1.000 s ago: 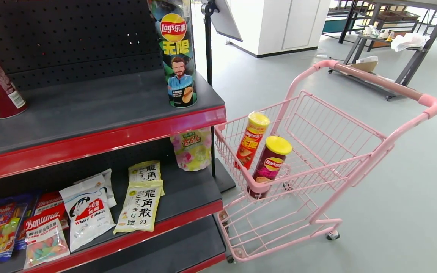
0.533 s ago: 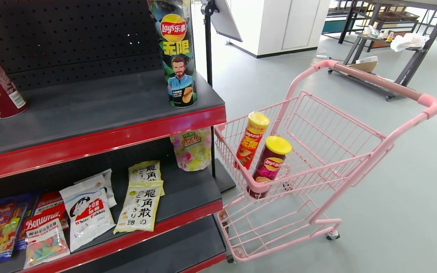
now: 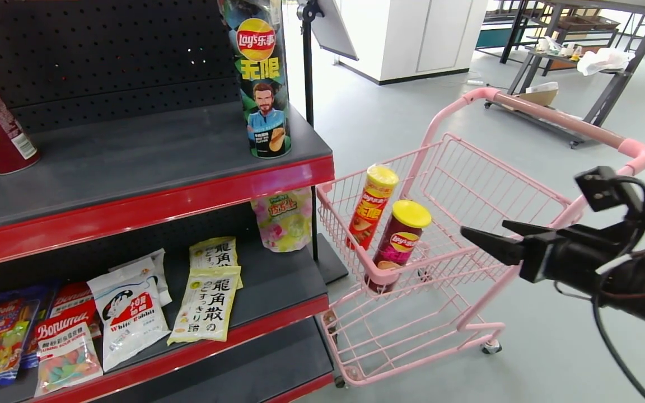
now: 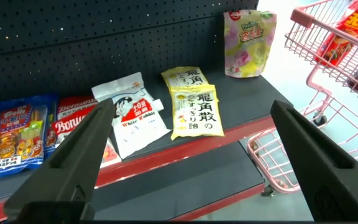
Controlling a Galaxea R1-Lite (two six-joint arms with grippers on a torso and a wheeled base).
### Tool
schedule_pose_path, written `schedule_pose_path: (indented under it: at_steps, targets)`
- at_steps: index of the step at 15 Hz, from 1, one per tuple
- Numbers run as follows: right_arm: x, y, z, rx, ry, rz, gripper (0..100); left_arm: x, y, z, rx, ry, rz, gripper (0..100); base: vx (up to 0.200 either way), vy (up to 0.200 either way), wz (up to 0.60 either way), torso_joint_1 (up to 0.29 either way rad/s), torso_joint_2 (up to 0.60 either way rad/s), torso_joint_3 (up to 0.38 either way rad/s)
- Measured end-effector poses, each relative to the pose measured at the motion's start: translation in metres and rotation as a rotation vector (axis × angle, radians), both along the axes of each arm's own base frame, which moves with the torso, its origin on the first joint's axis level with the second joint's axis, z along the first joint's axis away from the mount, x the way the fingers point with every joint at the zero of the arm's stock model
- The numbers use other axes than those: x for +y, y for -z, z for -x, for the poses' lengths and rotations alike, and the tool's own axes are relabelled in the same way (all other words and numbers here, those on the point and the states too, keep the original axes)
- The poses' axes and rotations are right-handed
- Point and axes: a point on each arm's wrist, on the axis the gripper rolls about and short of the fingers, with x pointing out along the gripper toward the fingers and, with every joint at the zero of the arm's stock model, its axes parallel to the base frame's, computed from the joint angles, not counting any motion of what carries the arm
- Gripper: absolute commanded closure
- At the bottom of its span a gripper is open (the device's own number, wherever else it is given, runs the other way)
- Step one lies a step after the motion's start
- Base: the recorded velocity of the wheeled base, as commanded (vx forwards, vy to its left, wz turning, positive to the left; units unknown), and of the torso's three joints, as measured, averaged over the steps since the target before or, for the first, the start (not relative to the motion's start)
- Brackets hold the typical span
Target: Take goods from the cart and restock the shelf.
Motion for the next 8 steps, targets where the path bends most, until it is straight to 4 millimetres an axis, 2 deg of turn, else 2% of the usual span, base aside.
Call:
schedule_pose_path:
  at_steps: [3,8]
  targets:
    - [0.024,0.03,-0.028,0.08,-0.067,0.026,0,0.0,0.0,0.0,0.0,0.0,0.0,0,0.0,0.0,0.0,0.0,0.0,0.0]
    - [0.049,0.057,-0.06,0.086,-0.109,0.046,0,0.0,0.0,0.0,0.0,0.0,0.0,0,0.0,0.0,0.0,0.0,0.0,0.0]
